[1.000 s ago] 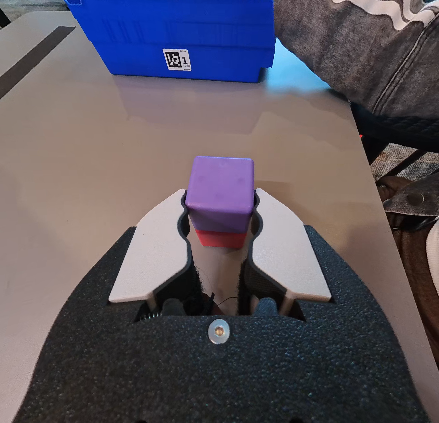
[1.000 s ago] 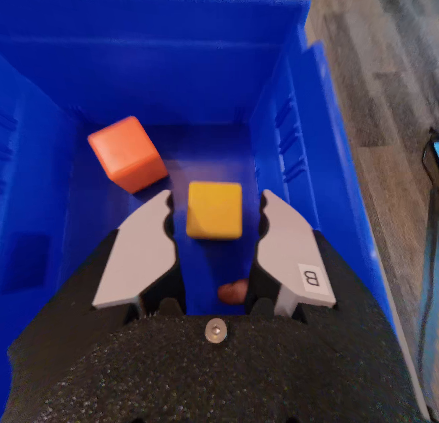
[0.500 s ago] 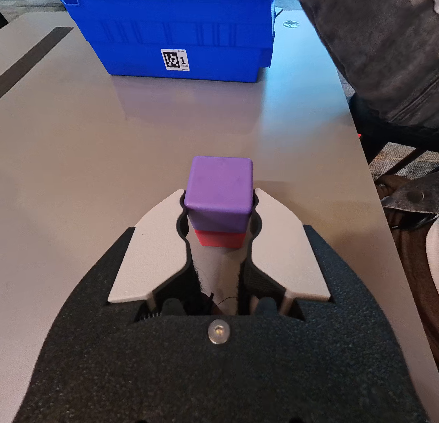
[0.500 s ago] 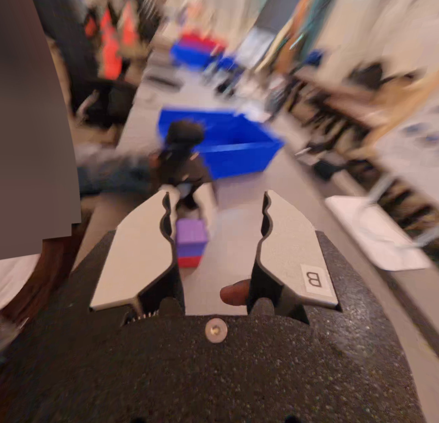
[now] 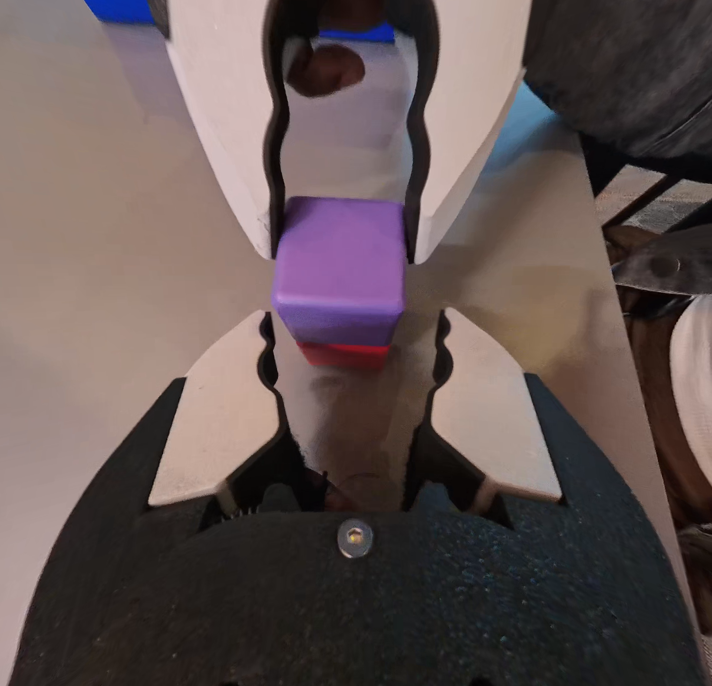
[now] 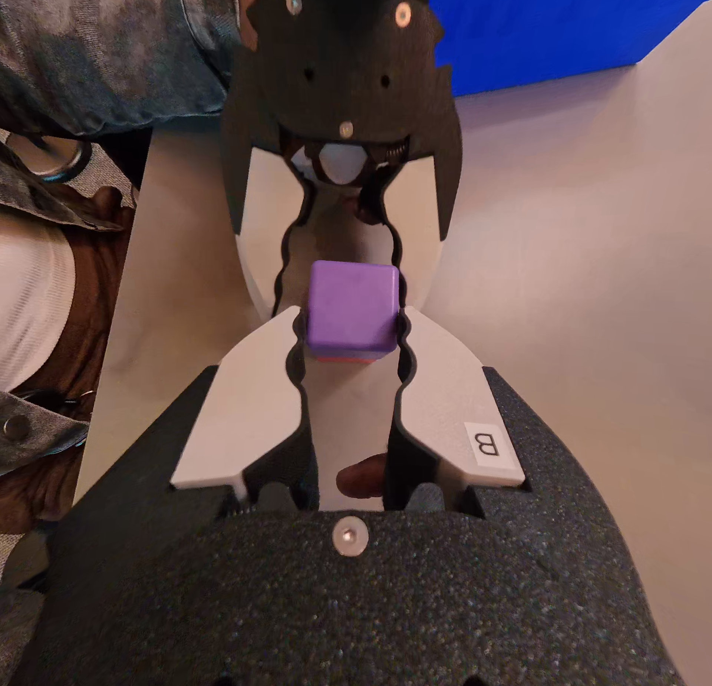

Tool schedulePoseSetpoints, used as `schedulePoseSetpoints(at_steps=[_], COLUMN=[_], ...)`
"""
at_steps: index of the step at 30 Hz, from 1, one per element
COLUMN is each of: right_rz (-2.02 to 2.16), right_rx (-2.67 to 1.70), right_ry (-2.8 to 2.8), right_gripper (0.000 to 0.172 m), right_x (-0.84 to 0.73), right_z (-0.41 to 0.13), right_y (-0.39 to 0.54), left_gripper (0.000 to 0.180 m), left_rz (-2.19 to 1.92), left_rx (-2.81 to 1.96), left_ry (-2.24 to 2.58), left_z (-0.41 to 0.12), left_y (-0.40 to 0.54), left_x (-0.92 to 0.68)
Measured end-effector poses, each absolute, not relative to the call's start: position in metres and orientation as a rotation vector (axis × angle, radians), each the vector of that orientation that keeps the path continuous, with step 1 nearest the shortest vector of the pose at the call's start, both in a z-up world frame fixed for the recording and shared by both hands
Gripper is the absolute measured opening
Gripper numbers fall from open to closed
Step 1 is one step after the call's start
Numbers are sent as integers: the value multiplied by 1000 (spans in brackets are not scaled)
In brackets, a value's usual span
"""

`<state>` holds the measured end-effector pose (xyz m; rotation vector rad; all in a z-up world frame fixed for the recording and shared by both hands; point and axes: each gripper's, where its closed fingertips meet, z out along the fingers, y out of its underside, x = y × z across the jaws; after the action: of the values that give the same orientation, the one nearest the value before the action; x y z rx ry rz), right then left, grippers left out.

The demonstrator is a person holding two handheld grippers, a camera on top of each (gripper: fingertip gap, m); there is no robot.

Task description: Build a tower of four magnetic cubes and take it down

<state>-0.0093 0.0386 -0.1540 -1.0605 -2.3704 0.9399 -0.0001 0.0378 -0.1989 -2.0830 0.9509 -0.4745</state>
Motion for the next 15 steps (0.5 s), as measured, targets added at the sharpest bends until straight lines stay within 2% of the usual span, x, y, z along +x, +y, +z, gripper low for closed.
schedulePoseSetpoints(at_steps=[2,3,5,7,9,15], right_rz=[951,955,945,930,907,842], right_rx=[-1061,-1062,-1076,-1087,-1093,-1074], right_ry=[-2359,-2355,-2343,-2322,-2324,-2335], right_gripper=[45,45,45,46,54,50], right_x=[-9,-9,-8,-10,-13,-14], right_z=[-154,-154,-154,-154,-161,-173], right_y=[39,39,40,40,37,38], left_gripper=[81,77,50,50,49,49], left_rz=[-488,-464,-379,-388,-382,-381], left_rx=[-2122,-2149,-2203,-2203,-2197,-2192], left_ry=[968,976,957,944,951,952], left_z=[-207,-212,-221,-221,-221,-222], left_y=[37,38,43,43,44,43], left_x=[6,5,-3,-3,-3,-3])
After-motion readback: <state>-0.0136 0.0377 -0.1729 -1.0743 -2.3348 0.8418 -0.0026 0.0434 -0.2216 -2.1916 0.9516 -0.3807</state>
